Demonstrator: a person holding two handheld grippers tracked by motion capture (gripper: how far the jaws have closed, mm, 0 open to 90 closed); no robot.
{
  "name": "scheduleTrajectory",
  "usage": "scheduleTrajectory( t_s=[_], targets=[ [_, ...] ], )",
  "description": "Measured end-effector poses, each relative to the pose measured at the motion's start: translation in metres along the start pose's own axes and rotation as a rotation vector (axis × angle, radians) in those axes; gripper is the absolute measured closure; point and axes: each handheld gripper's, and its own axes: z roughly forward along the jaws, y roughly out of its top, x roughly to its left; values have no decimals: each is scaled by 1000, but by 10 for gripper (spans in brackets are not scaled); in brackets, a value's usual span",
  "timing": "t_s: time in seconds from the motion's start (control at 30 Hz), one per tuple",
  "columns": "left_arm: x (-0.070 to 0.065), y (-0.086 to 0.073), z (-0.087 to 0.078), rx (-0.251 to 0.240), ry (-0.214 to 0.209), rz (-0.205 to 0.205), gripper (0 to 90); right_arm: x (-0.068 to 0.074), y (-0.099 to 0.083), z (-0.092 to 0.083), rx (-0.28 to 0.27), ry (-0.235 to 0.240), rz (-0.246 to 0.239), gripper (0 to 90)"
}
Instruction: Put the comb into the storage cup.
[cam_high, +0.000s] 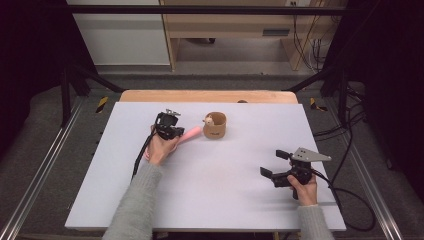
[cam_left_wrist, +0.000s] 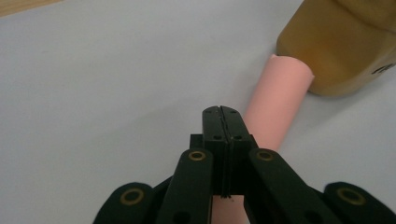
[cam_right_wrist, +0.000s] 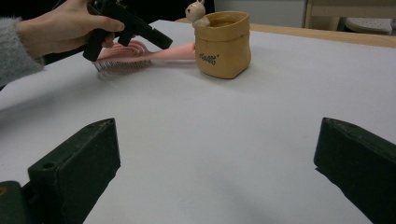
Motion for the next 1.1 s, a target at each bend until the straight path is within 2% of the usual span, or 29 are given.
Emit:
scheduleTrajectory(
  t_s=[0.17,0.6,1.1],
  targets=[
    [-4,-1,-2,22,-12,22,897,0,0,0,0,0,2,8],
    [-9,-8,-9,14,-45,53,898,0,0,1,1,0,2,8],
    [-13,-13,-12,27,-50,84,898,0,0,0,1,-1,0,8]
  ],
)
